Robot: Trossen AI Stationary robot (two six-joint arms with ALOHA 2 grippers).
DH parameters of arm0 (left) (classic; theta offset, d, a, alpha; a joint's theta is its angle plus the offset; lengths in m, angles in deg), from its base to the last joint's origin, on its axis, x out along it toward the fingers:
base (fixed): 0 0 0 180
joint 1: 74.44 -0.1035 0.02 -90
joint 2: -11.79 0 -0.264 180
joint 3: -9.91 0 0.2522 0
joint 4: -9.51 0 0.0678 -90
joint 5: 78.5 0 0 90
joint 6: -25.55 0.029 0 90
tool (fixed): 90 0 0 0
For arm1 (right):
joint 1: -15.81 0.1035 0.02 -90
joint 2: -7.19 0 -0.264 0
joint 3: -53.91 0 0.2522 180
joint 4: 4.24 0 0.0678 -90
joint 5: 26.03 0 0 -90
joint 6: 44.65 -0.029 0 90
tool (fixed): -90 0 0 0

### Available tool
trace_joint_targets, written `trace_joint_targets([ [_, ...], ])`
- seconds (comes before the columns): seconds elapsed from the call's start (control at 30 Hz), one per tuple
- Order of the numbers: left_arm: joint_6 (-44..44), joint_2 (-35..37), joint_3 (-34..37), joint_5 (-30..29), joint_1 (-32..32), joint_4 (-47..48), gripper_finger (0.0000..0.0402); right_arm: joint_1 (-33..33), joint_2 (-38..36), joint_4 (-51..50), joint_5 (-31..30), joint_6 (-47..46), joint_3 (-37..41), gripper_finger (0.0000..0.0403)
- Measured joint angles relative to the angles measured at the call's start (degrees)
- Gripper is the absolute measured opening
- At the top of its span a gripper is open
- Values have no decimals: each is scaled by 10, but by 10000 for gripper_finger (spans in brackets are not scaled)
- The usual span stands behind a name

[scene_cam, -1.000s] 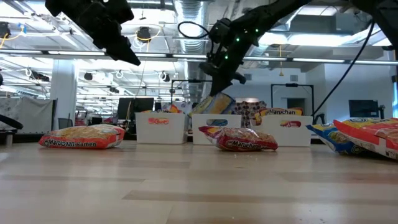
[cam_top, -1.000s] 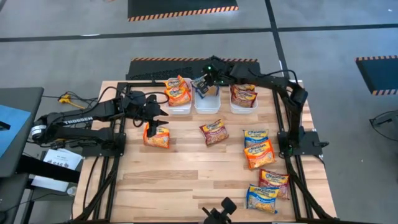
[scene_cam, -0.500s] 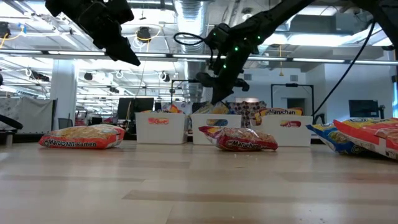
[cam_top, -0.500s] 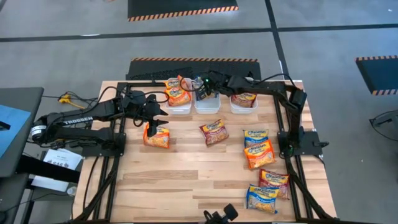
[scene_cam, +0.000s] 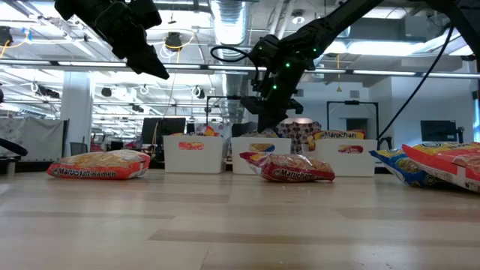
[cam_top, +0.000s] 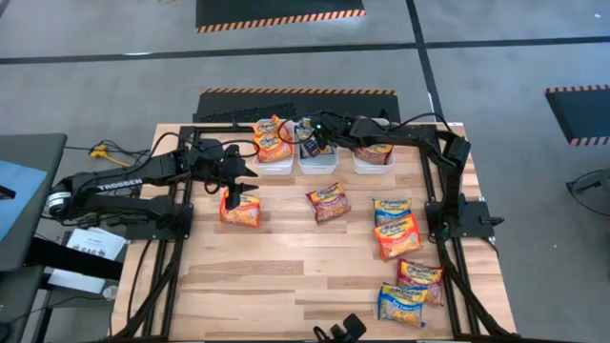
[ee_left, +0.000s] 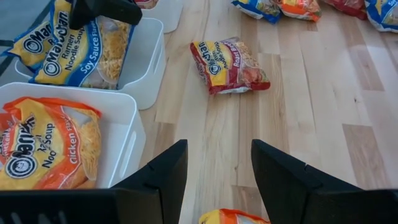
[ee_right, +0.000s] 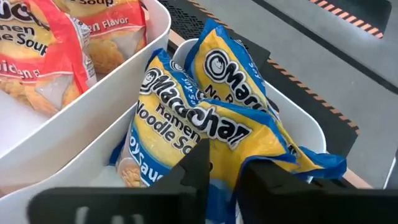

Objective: Sort Maruchan noodles
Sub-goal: Put the blue noodle pack into the middle white bin

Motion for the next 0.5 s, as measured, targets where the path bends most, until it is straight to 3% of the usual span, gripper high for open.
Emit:
trace_joint_targets([
  [0.2,-15,0,0,0,0,0,164,0,0,-9,0,0,-5,146],
  [0.5,-16,0,0,-2,0,0,164,0,0,-122,0,5,-77,204],
])
